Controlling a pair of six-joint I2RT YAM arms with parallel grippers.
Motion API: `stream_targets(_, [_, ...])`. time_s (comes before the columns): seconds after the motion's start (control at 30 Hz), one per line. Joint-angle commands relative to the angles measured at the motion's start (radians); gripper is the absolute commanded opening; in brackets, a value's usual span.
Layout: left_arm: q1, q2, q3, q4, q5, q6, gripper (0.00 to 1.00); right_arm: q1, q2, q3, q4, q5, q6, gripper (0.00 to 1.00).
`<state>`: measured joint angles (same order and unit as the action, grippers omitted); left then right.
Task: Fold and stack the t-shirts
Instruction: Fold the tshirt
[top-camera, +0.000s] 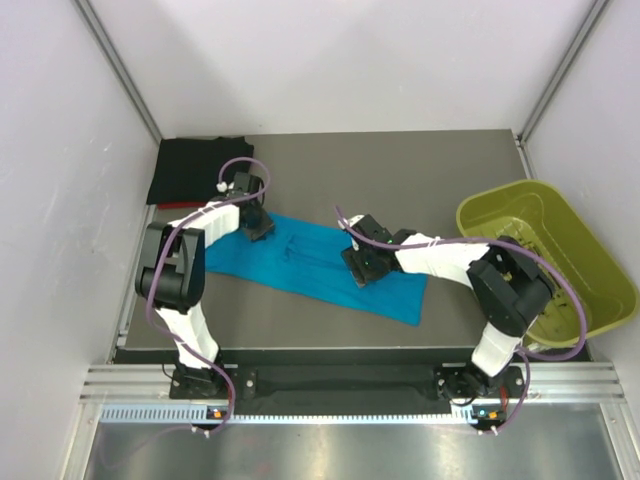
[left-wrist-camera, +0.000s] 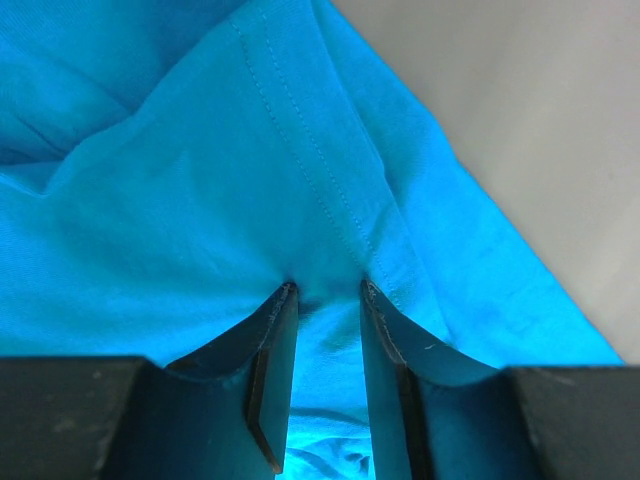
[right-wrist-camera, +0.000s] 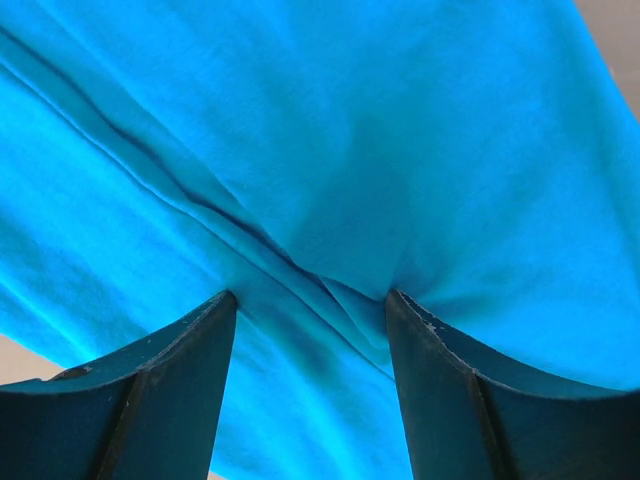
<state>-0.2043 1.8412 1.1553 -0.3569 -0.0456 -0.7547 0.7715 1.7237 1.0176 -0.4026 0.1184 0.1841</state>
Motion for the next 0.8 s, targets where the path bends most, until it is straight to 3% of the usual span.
stream_targets(0.0, [-0.052, 0.069, -0.009, 0.023, 0.056, -0.014, 0.37, 0.012, -0.021, -0.059, -0.084, 0.033, 0.106, 0.62])
stream_targets(0.27, [-0.099, 0.072, -0.026, 0.036, 0.064, -0.011, 0.37, 0.012, -0.085, -0.154, -0.123, 0.076, 0.250, 0.62])
stream_targets(0.77, [-0.182, 0.001, -0.085, 0.093, 0.105, -0.028, 0.38, 0.014, -0.225, -0.312, -0.165, 0.127, 0.364, 0.64])
